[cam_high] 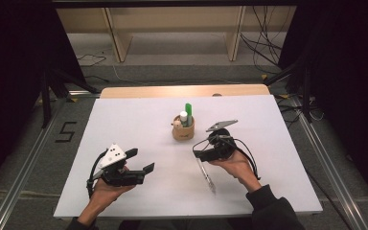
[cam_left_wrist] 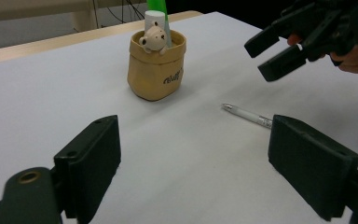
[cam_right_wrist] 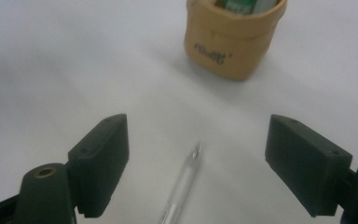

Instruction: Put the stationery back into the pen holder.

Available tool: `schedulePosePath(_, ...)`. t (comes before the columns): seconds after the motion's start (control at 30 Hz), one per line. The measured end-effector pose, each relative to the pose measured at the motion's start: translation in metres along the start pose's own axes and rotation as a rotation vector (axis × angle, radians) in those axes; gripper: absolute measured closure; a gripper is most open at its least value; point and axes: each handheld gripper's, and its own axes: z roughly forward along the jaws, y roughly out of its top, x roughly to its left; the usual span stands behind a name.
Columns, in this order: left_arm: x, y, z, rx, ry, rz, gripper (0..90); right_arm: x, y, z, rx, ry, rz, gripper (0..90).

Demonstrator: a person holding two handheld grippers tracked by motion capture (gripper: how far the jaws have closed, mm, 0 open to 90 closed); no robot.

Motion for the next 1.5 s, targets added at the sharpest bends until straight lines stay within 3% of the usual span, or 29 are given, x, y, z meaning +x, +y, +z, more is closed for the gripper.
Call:
schedulePosePath(0.47, 0.0, 0.0, 0.0, -0.008, -0.002, -0.004, 16.3, 0.016, -0.018, 0.011, 0.162, -0.004, -0.052, 30.5)
schedulePosePath(1.03, -0.001, 0.0, -0.001, -0.021, -0.007, 0.0, 16.2, 0.018, -0.027, 0.017, 0.262, -0.01, -0.065, 42.1)
schedulePosePath(1.5, -0.001, 0.001, -0.002, -0.036, -0.012, 0.003, 15.5, 0.019, -0.028, 0.023, 0.31, -0.02, -0.067, 47.5)
